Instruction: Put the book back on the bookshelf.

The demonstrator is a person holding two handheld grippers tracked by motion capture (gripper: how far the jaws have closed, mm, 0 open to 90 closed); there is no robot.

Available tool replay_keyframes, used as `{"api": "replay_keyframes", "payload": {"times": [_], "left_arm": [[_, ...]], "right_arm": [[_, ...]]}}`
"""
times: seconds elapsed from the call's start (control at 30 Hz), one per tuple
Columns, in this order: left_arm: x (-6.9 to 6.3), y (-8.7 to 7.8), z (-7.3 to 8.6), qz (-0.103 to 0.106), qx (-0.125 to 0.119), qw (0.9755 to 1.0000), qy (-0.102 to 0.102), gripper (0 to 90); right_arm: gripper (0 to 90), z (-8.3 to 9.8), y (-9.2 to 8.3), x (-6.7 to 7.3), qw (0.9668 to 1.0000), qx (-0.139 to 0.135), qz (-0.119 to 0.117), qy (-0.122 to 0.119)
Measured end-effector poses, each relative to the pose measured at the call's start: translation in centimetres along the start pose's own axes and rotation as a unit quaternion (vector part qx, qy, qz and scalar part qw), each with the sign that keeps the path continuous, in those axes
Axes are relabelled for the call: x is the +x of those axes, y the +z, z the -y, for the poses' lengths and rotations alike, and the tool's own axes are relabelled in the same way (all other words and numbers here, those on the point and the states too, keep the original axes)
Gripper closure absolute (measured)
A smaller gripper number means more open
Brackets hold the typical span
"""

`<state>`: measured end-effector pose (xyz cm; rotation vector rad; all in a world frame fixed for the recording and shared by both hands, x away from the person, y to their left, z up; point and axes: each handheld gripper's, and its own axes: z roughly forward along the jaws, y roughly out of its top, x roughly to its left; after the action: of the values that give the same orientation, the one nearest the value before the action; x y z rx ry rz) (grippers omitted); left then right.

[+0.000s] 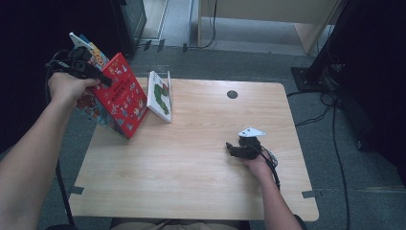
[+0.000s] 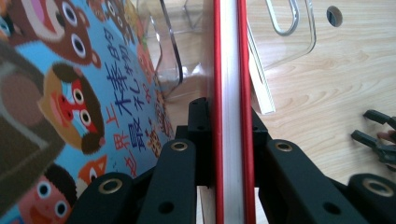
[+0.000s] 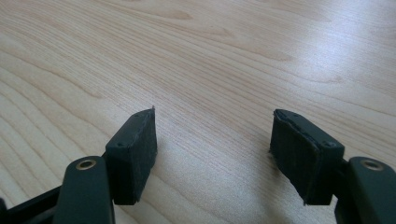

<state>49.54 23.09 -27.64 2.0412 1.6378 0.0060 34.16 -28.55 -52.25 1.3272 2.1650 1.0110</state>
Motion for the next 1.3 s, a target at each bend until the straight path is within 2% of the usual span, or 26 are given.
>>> {"api": "replay_keyframes", "payload": {"times": [0.13, 0.4, 0.43, 0.63, 0.8, 1.0, 1.3], "left_arm": [[-0.2, 0.1, -0.8, -0.007, -0.013, 0.9999, -0.005, 80.4], [-0.4, 1.1, -2.4, -0.031, -0.017, 0.9992, -0.018, 80.3], [-0.3, 1.2, -2.5, -0.031, -0.024, 0.9990, -0.021, 80.3], [0.3, 2.1, -3.4, -0.014, -0.032, 0.9984, -0.044, 80.3], [0.5, 2.6, -3.8, -0.007, -0.043, 0.9973, -0.059, 80.2], [0.8, 3.3, -4.1, -0.014, -0.045, 0.9964, -0.071, 80.2], [1.7, 3.7, -3.8, -0.006, -0.046, 0.9954, -0.083, 80.0]], "right_arm": [[31.8, 0.0, 0.1, 0.0, 1.0000, 0.001, -0.002, -0.002], [31.8, -0.1, 0.1, 0.1, 1.0000, 0.001, -0.003, -0.002], [31.8, -0.1, 0.1, 0.0, 1.0000, 0.001, -0.003, -0.003], [31.7, -0.1, 0.1, 0.1, 1.0000, 0.001, -0.004, -0.004], [31.6, 0.0, 0.0, 0.2, 1.0000, 0.002, -0.006, -0.005], [31.6, 0.1, -0.1, 0.4, 1.0000, 0.000, -0.007, -0.007], [31.6, 0.1, -0.1, 0.4, 1.0000, 0.000, -0.007, -0.005]]}}
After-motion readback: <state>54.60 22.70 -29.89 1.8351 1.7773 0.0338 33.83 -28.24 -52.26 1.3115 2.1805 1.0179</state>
